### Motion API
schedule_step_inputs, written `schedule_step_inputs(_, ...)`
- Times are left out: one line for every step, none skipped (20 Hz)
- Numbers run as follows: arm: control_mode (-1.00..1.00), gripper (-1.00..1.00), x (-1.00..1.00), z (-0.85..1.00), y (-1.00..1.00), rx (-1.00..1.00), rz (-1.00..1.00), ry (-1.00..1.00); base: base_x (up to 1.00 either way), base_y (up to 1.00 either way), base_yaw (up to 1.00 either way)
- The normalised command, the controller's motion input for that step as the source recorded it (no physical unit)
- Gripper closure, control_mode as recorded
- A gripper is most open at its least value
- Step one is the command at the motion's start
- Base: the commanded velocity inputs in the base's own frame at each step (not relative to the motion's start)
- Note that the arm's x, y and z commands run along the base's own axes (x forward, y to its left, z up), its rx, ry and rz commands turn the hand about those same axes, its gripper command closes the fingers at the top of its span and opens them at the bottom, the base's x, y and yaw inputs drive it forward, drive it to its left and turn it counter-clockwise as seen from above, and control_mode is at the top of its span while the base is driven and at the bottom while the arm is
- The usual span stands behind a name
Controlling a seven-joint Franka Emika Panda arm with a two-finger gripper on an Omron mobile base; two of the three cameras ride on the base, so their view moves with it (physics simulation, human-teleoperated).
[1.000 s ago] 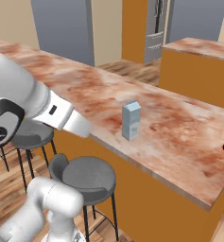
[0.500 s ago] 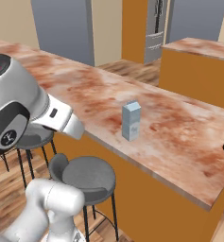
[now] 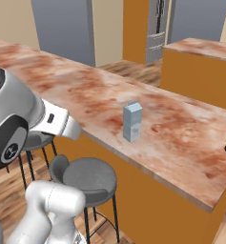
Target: Move the drinks to the dining counter.
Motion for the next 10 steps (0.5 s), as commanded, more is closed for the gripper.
schedule_step_inputs(-1.00, -1.00, 0.00, -0.03, 0.16, -0.05, 0.04, -0.04, 0.00, 0.00, 0.00)
schedule_step_inputs(-1.00, -1.00, 0.00, -0.08, 0.12, -0.03, 0.04, -0.02, 0.00, 0.00, 0.00)
schedule_step_inputs(-1.00, -1.00, 0.00, -0.13, 0.00, 0.00, 0.04, 0.00, 0.00, 0.00, 0.00)
schedule_step_inputs(1.00, -1.00, 0.00, 0.00, 0.00, 0.00, 0.00, 0.00, 0.00, 0.00, 0.03)
schedule_step_inputs(1.00, -1.00, 0.00, 0.00, 0.00, 0.00, 0.00, 0.00, -0.09, -0.04, 0.00)
schedule_step_inputs(1.00, -1.00, 0.00, 0.00, 0.00, 0.00, 0.00, 0.00, -0.15, -0.11, 0.00)
schedule_step_inputs(1.00, -1.00, 0.00, 0.00, 0.00, 0.00, 0.00, 0.00, -0.23, -0.17, 0.00)
schedule_step_inputs(1.00, -1.00, 0.00, 0.00, 0.00, 0.00, 0.00, 0.00, -0.17, -0.38, 0.00)
schedule_step_inputs(1.00, -1.00, 0.00, 0.00, 0.00, 0.00, 0.00, 0.00, -0.22, -0.45, 0.00)
schedule_step_inputs(1.00, -1.00, 0.00, 0.00, 0.00, 0.00, 0.00, 0.00, -0.11, -0.61, -0.05)
